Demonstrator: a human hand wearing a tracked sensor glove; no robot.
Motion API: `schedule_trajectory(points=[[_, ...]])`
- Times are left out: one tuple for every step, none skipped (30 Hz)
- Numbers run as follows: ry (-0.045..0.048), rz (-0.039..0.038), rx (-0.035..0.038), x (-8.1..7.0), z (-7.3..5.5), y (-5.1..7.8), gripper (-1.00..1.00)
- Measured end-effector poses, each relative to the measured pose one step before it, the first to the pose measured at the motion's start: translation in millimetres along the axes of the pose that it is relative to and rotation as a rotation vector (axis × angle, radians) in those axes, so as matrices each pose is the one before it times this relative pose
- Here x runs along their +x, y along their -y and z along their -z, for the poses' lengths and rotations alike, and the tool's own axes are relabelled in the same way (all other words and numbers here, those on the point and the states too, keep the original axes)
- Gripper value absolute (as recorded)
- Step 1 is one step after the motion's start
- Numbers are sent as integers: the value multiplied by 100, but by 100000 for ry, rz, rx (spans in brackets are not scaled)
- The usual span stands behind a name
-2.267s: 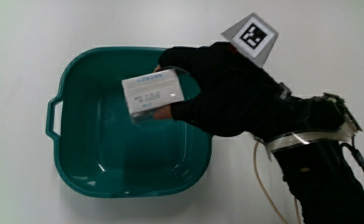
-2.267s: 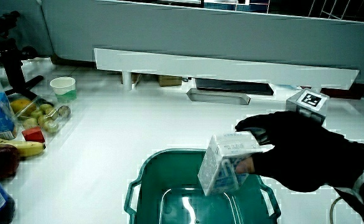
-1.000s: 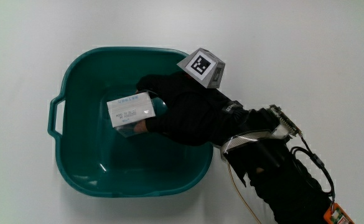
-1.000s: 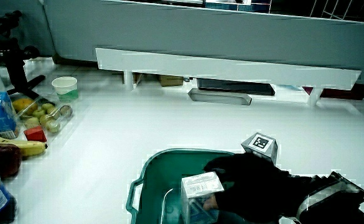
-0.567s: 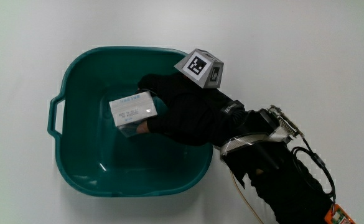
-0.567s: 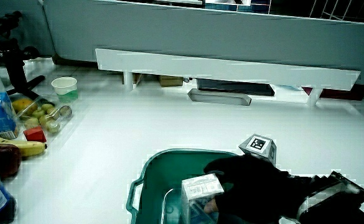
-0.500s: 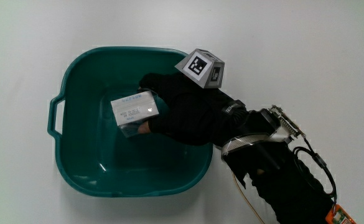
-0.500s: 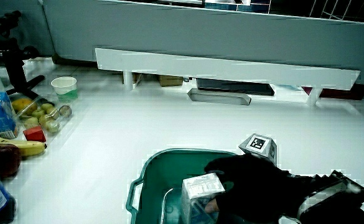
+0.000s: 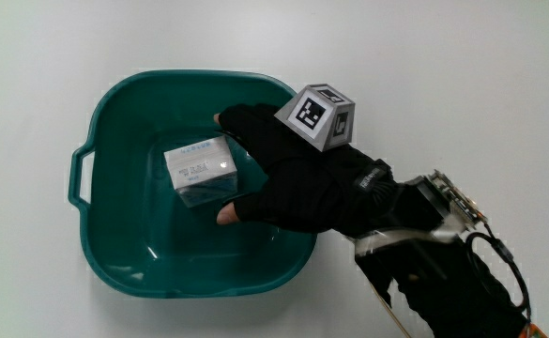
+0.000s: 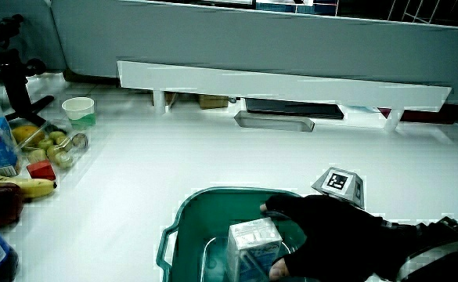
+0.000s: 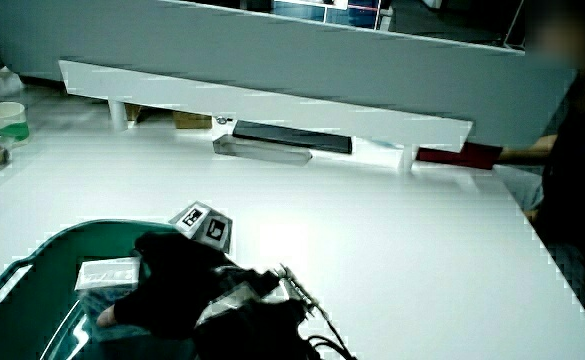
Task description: Place milk
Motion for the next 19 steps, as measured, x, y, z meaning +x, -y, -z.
schedule_trajectory(points=[[-54,1546,-997,-208,-79,472,-100],[-54,1546,-997,-201,-75,476,-100],[-481,811,54,16,-1,452,-100],[-481,811,54,19,-2,452,-100],[-481,811,54,23,-2,452,-100],[1248,-1859,1289,-128,-142,522,-100],[805,1138,30,10,72,490,-100],[805,1138,30,15,72,490,-100],[805,1138,30,20,72,490,-100],[805,1138,30,25,72,490,-100],[805,1138,30,30,72,489,-100],[805,1138,30,35,72,489,-100],[9041,442,1343,-790,-371,711,-100],[10693,-1928,4212,-935,-483,712,-100],[7609,-1764,2741,-442,-92,344,-100],[3739,-2331,5345,82,556,122,-100],[-1059,1804,-1291,-230,55,197,-100],[3537,433,755,-76,263,170,-100],[517,473,235,-312,-85,189,-100]])
